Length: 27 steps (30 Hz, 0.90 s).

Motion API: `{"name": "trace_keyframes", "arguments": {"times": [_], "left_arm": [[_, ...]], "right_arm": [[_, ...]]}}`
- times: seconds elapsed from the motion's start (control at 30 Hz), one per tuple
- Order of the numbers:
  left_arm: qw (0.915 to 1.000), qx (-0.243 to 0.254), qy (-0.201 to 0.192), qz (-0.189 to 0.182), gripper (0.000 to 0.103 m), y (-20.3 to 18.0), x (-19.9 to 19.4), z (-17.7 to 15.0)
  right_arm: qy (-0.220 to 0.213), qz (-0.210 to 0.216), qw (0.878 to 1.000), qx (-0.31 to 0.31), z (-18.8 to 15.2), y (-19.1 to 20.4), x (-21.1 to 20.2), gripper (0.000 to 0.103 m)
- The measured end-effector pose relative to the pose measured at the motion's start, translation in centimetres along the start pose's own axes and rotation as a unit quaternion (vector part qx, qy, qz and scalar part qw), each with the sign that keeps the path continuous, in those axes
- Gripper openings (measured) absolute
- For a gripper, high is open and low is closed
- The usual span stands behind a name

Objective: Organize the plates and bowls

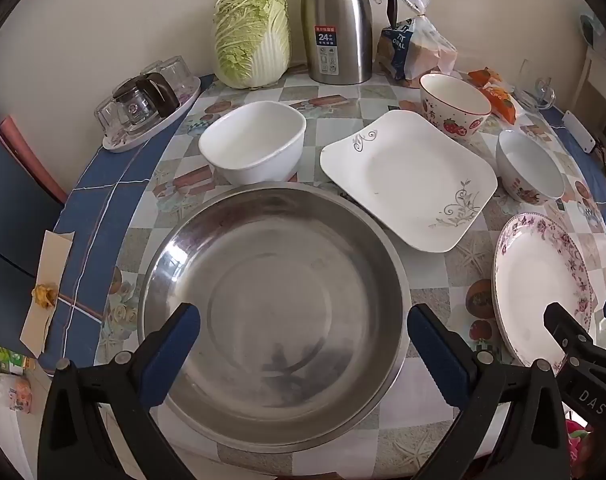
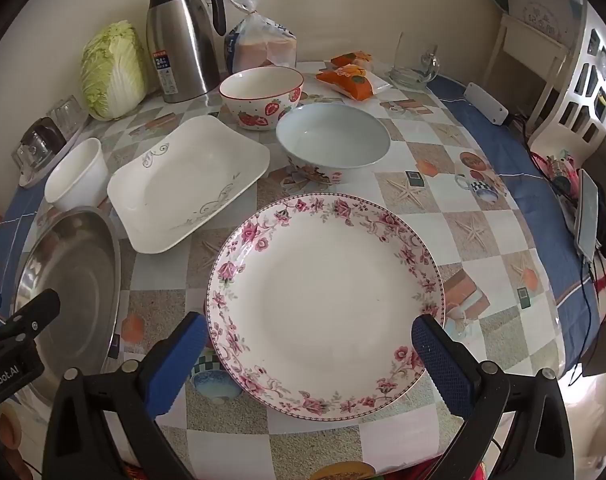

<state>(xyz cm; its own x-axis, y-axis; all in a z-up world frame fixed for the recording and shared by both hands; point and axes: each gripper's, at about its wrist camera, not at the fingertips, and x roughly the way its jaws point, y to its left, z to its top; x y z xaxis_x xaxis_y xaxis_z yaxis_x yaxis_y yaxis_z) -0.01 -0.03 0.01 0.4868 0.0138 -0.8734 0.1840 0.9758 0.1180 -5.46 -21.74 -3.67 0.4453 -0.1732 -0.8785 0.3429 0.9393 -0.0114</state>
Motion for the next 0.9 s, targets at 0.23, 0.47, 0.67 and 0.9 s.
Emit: {"name": "trace_keyframes", "arguments": {"times": [0.23,0.47,0.67,0.9], "left_arm": [[1.0,-0.007,0.004,0.002,0.103,0.07,0.17,0.01],[0.9999,-0.011,0.006,-0.002,0.103,0.05,0.21,0.2],[0.9999,-0.011,0.005,-0.003,0.103,0.13,0.2,0.16],[0.9999,-0.011,0.005,-0.003,0.103,0.16,0.17,0.16]], "right_arm": [[0.001,0.001,1.0,-0.001,0.0,0.14,-0.09,0.103],[0.0,-0.001,1.0,-0.004,0.01,0.36,-0.21,0.103],[-0.001,-0.002,1.0,-0.005,-0.01,0.37,-0.16,0.103],[-0.002,-0.003,1.0,-0.005,-0.01,0.43,-0.21,0.103]]}}
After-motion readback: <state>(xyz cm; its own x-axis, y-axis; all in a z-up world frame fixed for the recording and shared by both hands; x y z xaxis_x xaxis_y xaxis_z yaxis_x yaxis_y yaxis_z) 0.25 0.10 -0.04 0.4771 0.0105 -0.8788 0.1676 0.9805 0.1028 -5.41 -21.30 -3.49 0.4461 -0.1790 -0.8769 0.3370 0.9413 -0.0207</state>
